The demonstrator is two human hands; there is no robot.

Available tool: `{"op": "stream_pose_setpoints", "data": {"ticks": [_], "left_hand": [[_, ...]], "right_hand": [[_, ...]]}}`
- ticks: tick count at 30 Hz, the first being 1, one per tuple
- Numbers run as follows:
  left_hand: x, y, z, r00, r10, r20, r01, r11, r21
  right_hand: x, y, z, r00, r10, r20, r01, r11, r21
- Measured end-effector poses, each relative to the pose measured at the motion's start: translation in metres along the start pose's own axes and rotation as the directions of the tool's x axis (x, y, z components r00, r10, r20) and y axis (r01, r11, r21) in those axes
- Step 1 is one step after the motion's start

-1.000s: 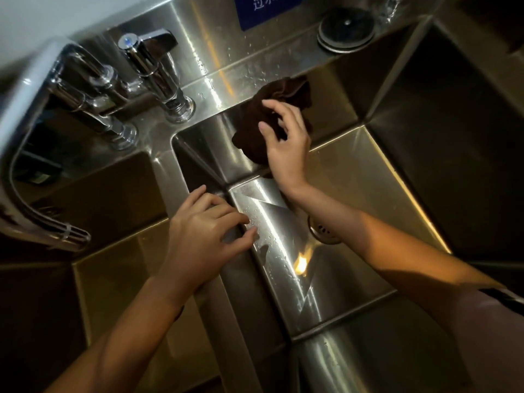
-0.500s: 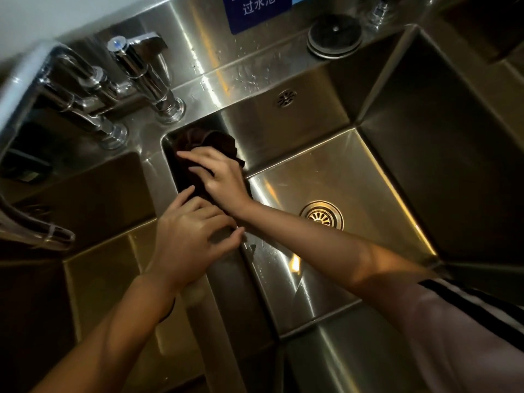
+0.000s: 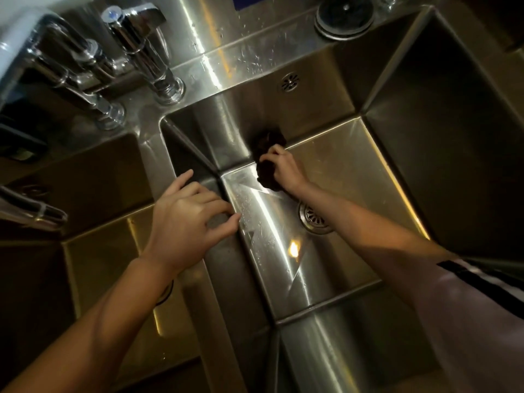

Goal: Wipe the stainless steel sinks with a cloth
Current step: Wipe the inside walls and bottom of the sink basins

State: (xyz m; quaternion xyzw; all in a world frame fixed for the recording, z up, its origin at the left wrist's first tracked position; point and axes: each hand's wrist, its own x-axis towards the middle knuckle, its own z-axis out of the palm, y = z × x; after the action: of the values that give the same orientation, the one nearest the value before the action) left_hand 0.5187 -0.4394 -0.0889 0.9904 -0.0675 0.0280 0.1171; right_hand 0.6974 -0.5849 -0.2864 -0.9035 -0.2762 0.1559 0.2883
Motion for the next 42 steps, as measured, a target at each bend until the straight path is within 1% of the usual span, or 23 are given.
{"op": "stream_pose_setpoints", "data": {"ticks": [2, 6, 9, 13, 18, 19, 21, 22, 24, 26, 28, 32, 35, 39, 40, 42], "left_hand": [[0.0, -0.001, 0.0, 1.0, 0.001, 0.001, -0.001, 1.0, -0.01], [0.001, 0.0, 0.001, 1.0, 0.007, -0.015, -0.007, 1.0, -0.022], [0.002, 0.0, 0.0, 1.0, 0.008, -0.021, -0.009, 1.0, -0.019], [0.001, 0.0, 0.0, 0.999, 0.018, -0.027, -0.018, 1.0, -0.014], [0.003, 0.0, 0.003, 0.998, 0.025, -0.05, -0.026, 0.999, -0.019], [0.002, -0.001, 0.003, 0.999, 0.022, -0.048, -0.023, 1.0, -0.02], [0.002, -0.002, 0.003, 0.999, 0.022, -0.036, -0.022, 1.0, -0.017], [0.001, -0.002, 0.002, 0.999, 0.023, -0.03, -0.023, 1.0, -0.015], [0.002, -0.002, 0.002, 1.0, 0.018, -0.021, -0.018, 1.0, -0.009], [0.002, -0.002, 0.001, 1.0, 0.01, -0.016, -0.01, 1.0, -0.002], [0.002, -0.002, 0.002, 1.0, 0.006, -0.017, -0.006, 1.0, 0.001], [0.002, 0.0, 0.002, 1.0, 0.014, -0.019, -0.014, 1.0, 0.0], [0.001, 0.0, 0.001, 1.0, 0.023, -0.017, -0.023, 1.0, -0.003], [0.001, 0.001, 0.0, 0.999, 0.033, -0.017, -0.033, 0.999, -0.017], [0.001, 0.001, -0.001, 0.999, 0.033, -0.013, -0.034, 0.999, -0.02], [0.001, 0.001, -0.001, 1.0, 0.028, -0.008, -0.029, 0.999, -0.029]], "right_hand": [[-0.001, 0.016, -0.015, 0.999, 0.032, 0.01, -0.031, 0.999, -0.037], [-0.008, 0.044, -0.036, 0.995, 0.087, -0.043, -0.091, 0.992, -0.088], [-0.021, 0.047, -0.029, 0.992, 0.116, 0.045, -0.109, 0.986, -0.125], [-0.022, 0.049, -0.008, 0.986, 0.079, 0.144, -0.058, 0.988, -0.145], [0.003, 0.044, 0.008, 0.976, 0.142, 0.167, -0.104, 0.971, -0.215], [0.004, 0.04, 0.012, 0.974, 0.131, 0.183, -0.083, 0.964, -0.251], [0.006, 0.025, 0.021, 0.968, 0.065, 0.244, 0.009, 0.957, -0.291], [0.007, 0.013, 0.028, 0.957, 0.015, 0.29, 0.068, 0.959, -0.275], [0.011, -0.016, 0.045, 0.912, -0.072, 0.403, 0.167, 0.965, -0.205], [0.012, -0.041, 0.059, 0.874, -0.096, 0.477, 0.19, 0.97, -0.154], [0.008, -0.047, 0.063, 0.873, -0.073, 0.481, 0.148, 0.982, -0.12], [-0.024, -0.036, 0.056, 0.89, -0.04, 0.454, 0.096, 0.99, -0.101], [-0.062, -0.036, 0.064, 0.901, 0.055, 0.431, -0.027, 0.997, -0.071], [-0.121, -0.037, 0.08, 0.91, 0.135, 0.392, -0.132, 0.991, -0.033], [-0.135, -0.038, 0.083, 0.911, 0.167, 0.378, -0.176, 0.984, -0.01], [-0.159, -0.043, 0.091, 0.904, 0.277, 0.327, -0.306, 0.951, 0.042]]}}
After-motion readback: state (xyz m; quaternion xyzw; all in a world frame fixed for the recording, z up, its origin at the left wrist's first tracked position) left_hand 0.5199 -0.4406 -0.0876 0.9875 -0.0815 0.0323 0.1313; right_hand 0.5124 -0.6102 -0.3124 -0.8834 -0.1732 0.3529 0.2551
